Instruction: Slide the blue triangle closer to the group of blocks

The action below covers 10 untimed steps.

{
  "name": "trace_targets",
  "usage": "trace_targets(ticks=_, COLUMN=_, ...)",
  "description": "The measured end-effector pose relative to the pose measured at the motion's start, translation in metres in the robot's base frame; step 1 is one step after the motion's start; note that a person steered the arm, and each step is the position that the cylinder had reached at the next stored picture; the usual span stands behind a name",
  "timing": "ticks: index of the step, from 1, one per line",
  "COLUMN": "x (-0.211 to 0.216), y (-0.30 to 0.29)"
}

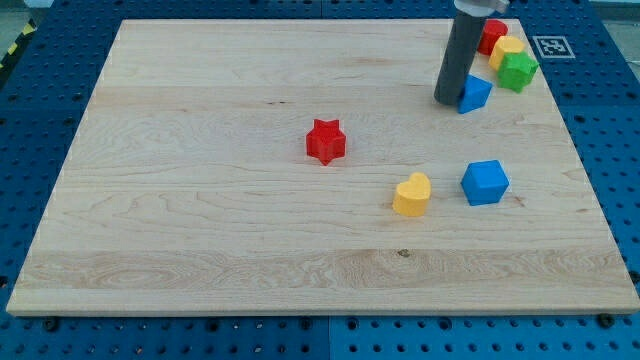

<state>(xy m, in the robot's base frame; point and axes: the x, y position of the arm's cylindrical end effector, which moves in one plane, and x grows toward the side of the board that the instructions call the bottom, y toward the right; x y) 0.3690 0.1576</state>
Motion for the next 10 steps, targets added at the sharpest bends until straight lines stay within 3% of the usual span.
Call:
trace_targets(ticks=2, x=0.045, y=0.009)
trace_targets(ticks=5, x=-0.028, y=0.014)
trace_targets(ticks=7, x=-0.019, y=0.024)
trace_targets(ticks=9, x=-0.062, y=0.03)
trace_targets(ticks=10, x=-0.041, y=0.031)
